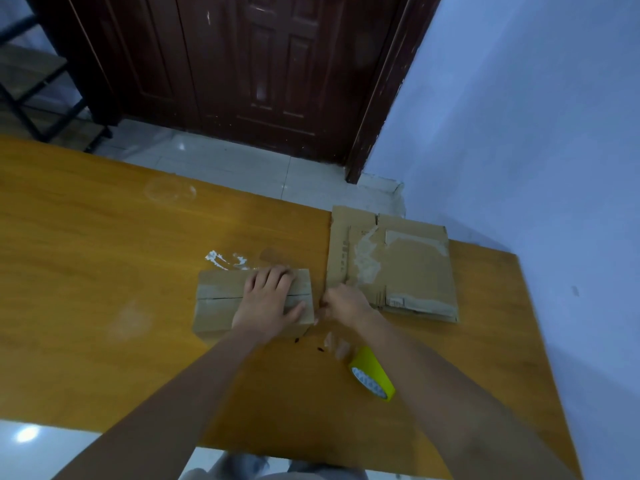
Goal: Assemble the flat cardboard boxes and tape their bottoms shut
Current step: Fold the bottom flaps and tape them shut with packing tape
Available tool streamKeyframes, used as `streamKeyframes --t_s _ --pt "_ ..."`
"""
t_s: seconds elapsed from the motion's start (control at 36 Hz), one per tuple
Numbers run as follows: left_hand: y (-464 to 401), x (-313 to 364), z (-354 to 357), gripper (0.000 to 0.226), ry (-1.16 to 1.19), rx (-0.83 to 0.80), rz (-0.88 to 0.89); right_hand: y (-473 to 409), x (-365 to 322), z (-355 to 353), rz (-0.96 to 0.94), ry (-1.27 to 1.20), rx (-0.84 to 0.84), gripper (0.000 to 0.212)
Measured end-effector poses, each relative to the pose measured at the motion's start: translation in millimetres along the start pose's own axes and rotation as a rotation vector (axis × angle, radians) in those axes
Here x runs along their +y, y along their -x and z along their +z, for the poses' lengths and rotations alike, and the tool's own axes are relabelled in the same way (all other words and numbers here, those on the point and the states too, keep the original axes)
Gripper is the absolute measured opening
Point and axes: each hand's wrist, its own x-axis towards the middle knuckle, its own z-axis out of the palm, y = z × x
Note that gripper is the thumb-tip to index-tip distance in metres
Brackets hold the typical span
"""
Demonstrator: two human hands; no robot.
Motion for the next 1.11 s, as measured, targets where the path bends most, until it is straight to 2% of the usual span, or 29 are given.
streamKeyframes --t_s 0.11,0.22,0.36,0.42,0.5,0.58,0.75,0.83,0.94,1.0,1.11 --pt "1 -1 -1 0.065 0.007 0.003 0.001 2 1 0 0.049 -0.031 0.076 0.022" --pt "1 -1 -3 0.066 0.019 0.006 0.007 4 -1 -9 0.031 -0.054 0.212 0.027" --pt "4 -5 -1 0.060 0.012 0.008 0.092 6 -10 -23 0.018 -0.307 0.420 0.036" --pt "6 -8 -2 0.055 0.043 0.009 0.154 7 -19 -30 -0.025 -0.370 0.375 0.043" --pt "8 -16 -4 0.047 0.159 -0.008 0.242 8 -36 -32 -0.081 -0.423 0.211 0.048" --pt "13 -26 -12 0.035 0.229 0.051 0.242 6 -48 -24 -0.053 -0.409 0.082 0.049" --pt "31 -57 -40 0.035 0.229 0.279 -0.083 8 -60 -10 -0.080 -0.372 0.017 0.041" --pt "45 -78 -47 0.037 0.124 0.326 -0.286 10 -62 -6 -0.105 -0.388 0.007 0.054" --pt "63 -89 -50 0.036 0.153 0.298 -0.523 11 -65 -2 -0.080 -0.385 0.029 0.053" --pt "67 -86 -51 0.028 0.232 0.253 -0.625 12 -64 1 -0.063 -0.386 0.057 0.054" --pt "69 -74 -48 0.031 0.425 0.196 -0.740 16 -65 8 -0.036 -0.377 0.098 0.052"
